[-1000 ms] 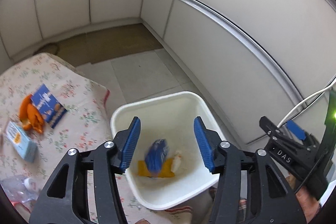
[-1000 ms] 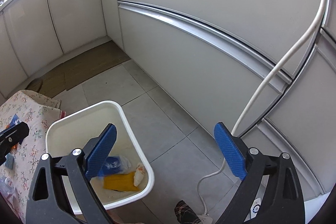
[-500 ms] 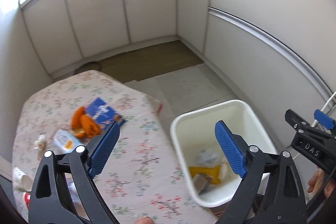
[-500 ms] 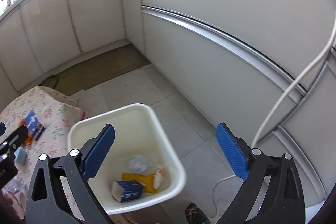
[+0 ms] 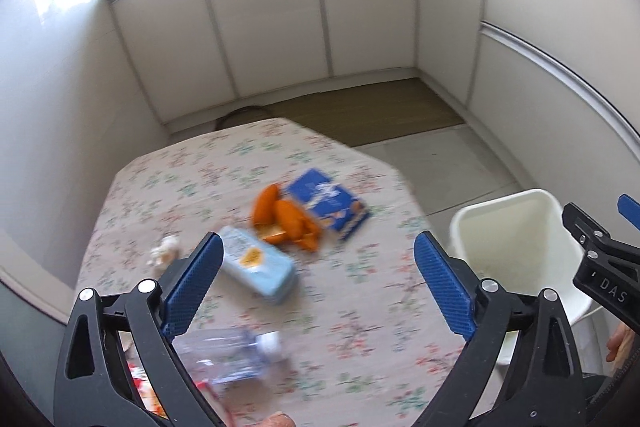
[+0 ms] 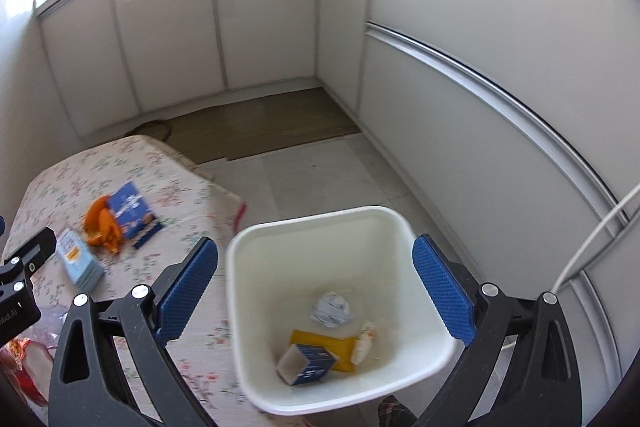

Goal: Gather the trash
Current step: 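Open the left gripper over the bin to drop the blue box, then grasp the white paper cup with the left gripper while the right gripper grasps the red noodle cup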

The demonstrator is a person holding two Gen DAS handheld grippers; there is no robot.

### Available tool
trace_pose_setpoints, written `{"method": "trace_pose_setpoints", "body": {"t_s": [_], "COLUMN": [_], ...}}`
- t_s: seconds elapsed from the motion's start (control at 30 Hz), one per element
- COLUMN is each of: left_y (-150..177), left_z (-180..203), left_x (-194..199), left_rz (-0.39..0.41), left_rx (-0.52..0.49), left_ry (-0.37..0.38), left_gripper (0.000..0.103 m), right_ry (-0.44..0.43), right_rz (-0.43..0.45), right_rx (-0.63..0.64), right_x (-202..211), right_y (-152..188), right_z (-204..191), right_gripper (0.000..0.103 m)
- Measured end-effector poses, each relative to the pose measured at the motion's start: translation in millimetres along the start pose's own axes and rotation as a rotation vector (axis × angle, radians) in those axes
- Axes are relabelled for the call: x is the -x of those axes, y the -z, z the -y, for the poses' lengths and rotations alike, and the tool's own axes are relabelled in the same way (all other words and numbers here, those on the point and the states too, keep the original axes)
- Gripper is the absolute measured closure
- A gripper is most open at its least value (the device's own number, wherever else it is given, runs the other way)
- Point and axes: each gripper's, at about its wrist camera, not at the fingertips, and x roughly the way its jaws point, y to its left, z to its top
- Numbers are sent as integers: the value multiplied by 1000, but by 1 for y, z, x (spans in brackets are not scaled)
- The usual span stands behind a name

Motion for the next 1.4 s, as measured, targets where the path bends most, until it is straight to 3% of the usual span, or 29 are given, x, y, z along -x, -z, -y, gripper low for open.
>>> {"method": "trace_pose_setpoints", "body": {"t_s": [0.23, 0.53, 0.63, 0.77, 0.8, 0.97, 1.0, 1.17, 1.27, 1.4], "left_y": [21, 54, 67, 91, 98, 152, 159, 159, 159, 160], "left_z": [-64, -169, -209, -253, -265, -320, -324, -327, -327, -331], "left_x": [-9, -24, -32, -44, -44, -43, -43, -49, -63, -81], "left_rz": [-47, -143, -208, -331, -344, -383, -378, -326, -357, -371], "left_rx": [110, 382, 492, 568, 615, 1081, 1135, 1200, 1239, 1236], "left_ry": [-113, -261, -294, -357, -359, -147, -132, -175, -185, -186], "left_gripper": [10, 10, 10, 10, 10, 10, 10, 10, 12, 37], "right_ry": [-58, -108, -128, -159, -161, -171, -172, -178, -285, -419], "right_rz": [-7, -30, -33, -29, -30, -41, -41, -33, -11, 29], "right_rx": [97, 201, 226, 274, 281, 289, 292, 328, 331, 397], "right_x": [0, -6, -5, -3, -4, -6, -6, -4, 3, 13], "right_y": [5, 15, 18, 23, 24, 28, 29, 34, 35, 41], "right_z": [-51, -99, -112, -128, -131, -141, -142, -150, -152, -167], "right_gripper": [8, 8, 8, 8, 8, 8, 8, 8, 8, 7]}}
